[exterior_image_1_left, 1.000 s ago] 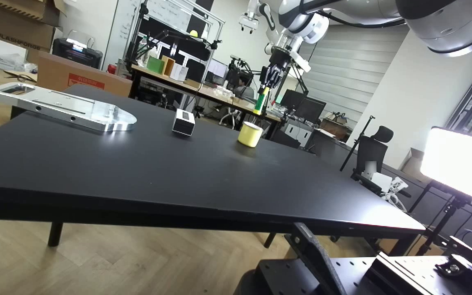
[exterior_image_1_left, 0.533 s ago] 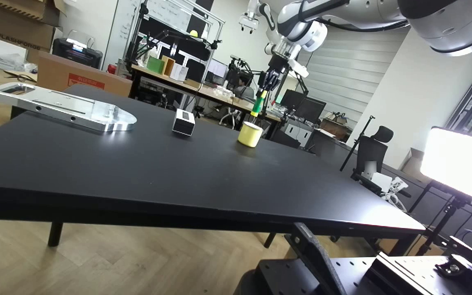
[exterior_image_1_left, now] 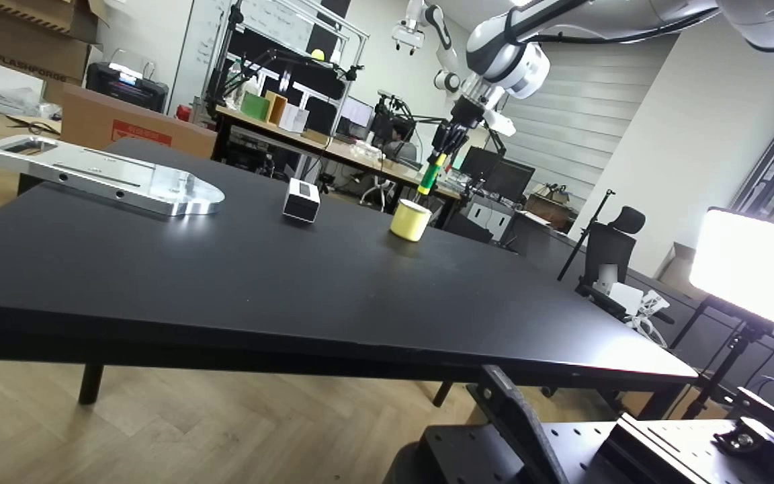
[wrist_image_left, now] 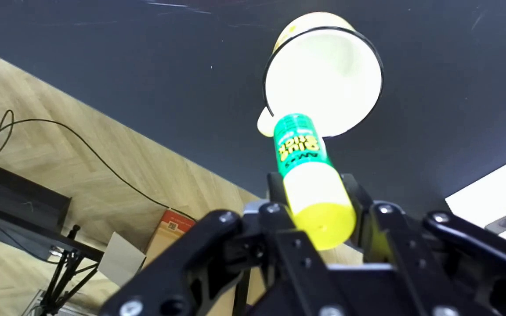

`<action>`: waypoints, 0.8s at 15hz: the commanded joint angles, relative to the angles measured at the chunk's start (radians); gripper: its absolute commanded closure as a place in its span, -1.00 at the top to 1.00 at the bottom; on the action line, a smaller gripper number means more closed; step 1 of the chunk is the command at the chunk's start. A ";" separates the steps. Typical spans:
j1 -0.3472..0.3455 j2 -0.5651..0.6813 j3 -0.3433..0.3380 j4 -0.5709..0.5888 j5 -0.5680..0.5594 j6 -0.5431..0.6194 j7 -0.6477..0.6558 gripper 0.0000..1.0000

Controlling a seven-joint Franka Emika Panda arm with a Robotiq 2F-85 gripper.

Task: Take the glue stick out of the cup and put it on the table

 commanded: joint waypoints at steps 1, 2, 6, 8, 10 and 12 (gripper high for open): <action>-0.049 -0.158 0.028 -0.239 0.004 0.081 -0.034 -0.81; -0.061 -0.185 0.034 -0.282 0.008 0.091 -0.045 -0.81; -0.103 -0.296 0.050 -0.465 0.022 0.133 -0.095 -0.81; -0.120 -0.355 0.054 -0.561 0.035 0.159 -0.120 -0.81; -0.136 -0.413 0.060 -0.659 0.055 0.189 -0.153 -0.81; -0.149 -0.472 0.064 -0.761 0.077 0.222 -0.187 -0.81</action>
